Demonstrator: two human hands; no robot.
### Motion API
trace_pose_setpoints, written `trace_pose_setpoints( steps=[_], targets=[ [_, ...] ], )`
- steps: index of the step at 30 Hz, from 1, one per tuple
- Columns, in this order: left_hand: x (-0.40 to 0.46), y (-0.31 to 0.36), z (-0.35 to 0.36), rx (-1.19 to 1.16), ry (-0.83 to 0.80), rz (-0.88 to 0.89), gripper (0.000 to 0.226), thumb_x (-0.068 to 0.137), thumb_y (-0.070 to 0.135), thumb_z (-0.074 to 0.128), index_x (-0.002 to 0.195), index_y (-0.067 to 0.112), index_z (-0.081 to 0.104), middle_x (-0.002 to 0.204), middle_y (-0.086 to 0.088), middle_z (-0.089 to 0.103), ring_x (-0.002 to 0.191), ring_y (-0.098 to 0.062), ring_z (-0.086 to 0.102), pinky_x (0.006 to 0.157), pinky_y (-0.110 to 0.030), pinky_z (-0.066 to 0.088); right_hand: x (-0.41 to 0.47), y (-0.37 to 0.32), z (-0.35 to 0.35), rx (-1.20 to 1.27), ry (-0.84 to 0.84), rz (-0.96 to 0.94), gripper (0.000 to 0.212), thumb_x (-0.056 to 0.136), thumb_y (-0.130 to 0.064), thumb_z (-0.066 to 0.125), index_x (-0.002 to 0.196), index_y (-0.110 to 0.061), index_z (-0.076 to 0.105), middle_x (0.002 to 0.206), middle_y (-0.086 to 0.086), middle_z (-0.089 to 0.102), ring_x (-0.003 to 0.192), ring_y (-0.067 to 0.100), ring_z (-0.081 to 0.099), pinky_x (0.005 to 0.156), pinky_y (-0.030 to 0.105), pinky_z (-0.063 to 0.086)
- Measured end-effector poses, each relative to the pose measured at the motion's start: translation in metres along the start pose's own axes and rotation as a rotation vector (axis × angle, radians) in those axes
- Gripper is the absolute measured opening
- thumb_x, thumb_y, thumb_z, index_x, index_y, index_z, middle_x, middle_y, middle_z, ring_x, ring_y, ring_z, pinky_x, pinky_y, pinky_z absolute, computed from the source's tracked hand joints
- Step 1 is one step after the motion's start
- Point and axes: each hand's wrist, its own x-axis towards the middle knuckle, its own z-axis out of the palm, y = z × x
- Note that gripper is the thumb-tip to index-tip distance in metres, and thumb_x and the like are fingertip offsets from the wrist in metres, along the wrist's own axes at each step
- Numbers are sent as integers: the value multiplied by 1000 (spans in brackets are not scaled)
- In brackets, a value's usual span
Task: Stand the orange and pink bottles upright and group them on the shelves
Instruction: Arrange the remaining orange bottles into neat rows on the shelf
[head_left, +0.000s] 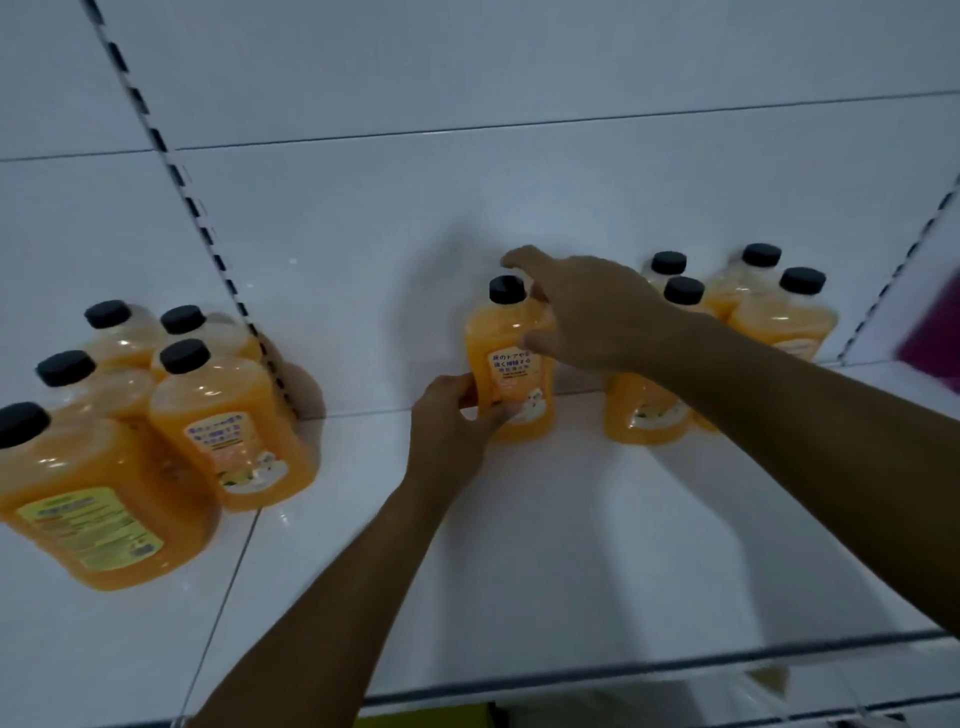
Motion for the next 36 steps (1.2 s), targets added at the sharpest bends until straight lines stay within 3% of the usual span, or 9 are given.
trace_pose_setpoints(
  steps=[3,9,19,24,30,33,36],
  targets=[
    [12,1,17,11,-22,-11,35,77,31,79,108,19,69,102,6,61,89,-6,59,68,-5,40,0,12,-4,-180,-3,-19,58,87,-40,64,134,-27,33,101,7,61,90,28,58,71,33,41],
    [27,8,41,16,-53,2,37,76,29,80,108,17,69,106,0,64,91,-9,61,72,-7,42,-1,29,-9,-354,9,-34,54,89,-39,62,132,-21,34,104,8,61,86,24,54,70,33,34],
    [35,16,61,1,-37,22,37,79,27,77,112,14,67,99,10,58,86,-3,57,67,-1,39,-1,49,-1,-398,73,7,45,91,-31,59,129,-19,37,110,6,62,94,27,60,80,38,44],
    [35,16,65,-21,-39,-21,43,79,31,77,116,15,62,110,2,65,94,-10,61,73,-12,46,1,52,4,-478,87,-4,50,87,-28,62,130,-18,37,118,8,59,103,30,59,90,44,43],
    [16,5,43,142,24,-106,67,74,38,80,130,12,53,113,0,61,102,-14,59,87,-25,49,-3,42,6,-476,144,7,66,82,-47,66,134,-16,38,126,13,49,112,33,52,93,48,40],
    [-5,-3,17,146,86,-123,55,75,41,79,122,16,61,107,4,65,96,-9,62,84,-25,53,0,22,16,-430,243,-85,61,81,-48,66,126,-11,48,123,16,53,107,35,54,91,47,41],
    [-31,-7,-15,204,143,-167,37,80,46,71,108,21,64,97,11,63,88,-5,60,75,-12,47,7,-12,32,-285,256,-205,55,84,-46,65,125,-10,52,122,16,57,106,34,57,90,46,45]
  ],
)
